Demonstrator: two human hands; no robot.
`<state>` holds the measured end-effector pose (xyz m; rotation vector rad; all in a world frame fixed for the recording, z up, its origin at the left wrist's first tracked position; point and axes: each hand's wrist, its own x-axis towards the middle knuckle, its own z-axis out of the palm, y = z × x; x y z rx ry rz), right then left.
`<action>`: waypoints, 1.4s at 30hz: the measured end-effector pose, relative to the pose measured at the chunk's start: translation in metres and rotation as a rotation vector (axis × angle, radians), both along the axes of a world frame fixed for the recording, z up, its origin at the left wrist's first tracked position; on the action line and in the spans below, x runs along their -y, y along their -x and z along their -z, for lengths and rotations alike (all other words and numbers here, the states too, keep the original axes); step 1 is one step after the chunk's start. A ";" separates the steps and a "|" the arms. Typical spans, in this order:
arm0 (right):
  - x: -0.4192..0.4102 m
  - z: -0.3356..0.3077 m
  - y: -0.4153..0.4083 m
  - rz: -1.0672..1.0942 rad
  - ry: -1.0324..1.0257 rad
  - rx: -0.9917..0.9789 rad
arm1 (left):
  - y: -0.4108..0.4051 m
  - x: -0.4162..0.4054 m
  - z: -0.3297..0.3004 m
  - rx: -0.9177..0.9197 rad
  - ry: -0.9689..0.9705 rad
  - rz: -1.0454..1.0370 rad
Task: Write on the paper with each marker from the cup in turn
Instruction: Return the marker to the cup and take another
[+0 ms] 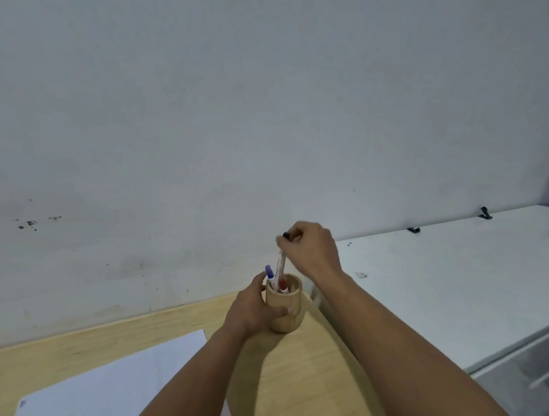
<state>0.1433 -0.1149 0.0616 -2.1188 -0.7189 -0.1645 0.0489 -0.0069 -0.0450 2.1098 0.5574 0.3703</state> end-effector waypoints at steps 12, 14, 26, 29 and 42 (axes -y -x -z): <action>-0.014 -0.053 0.087 -0.316 -0.351 -0.330 | 0.122 -0.031 -0.098 0.111 -0.164 -0.154; -0.021 -0.050 0.109 -0.369 -0.285 -0.426 | 0.150 -0.040 -0.110 0.147 -0.180 -0.220; -0.104 -0.018 0.247 -0.829 0.066 -0.511 | 0.300 -0.108 -0.103 0.215 -0.036 -0.454; -0.131 -0.005 0.268 -0.861 0.087 -0.507 | 0.329 -0.131 -0.091 0.207 0.015 -0.438; -0.206 0.095 0.243 -0.653 -0.074 -0.393 | 0.369 -0.213 0.028 -0.436 -0.620 -0.516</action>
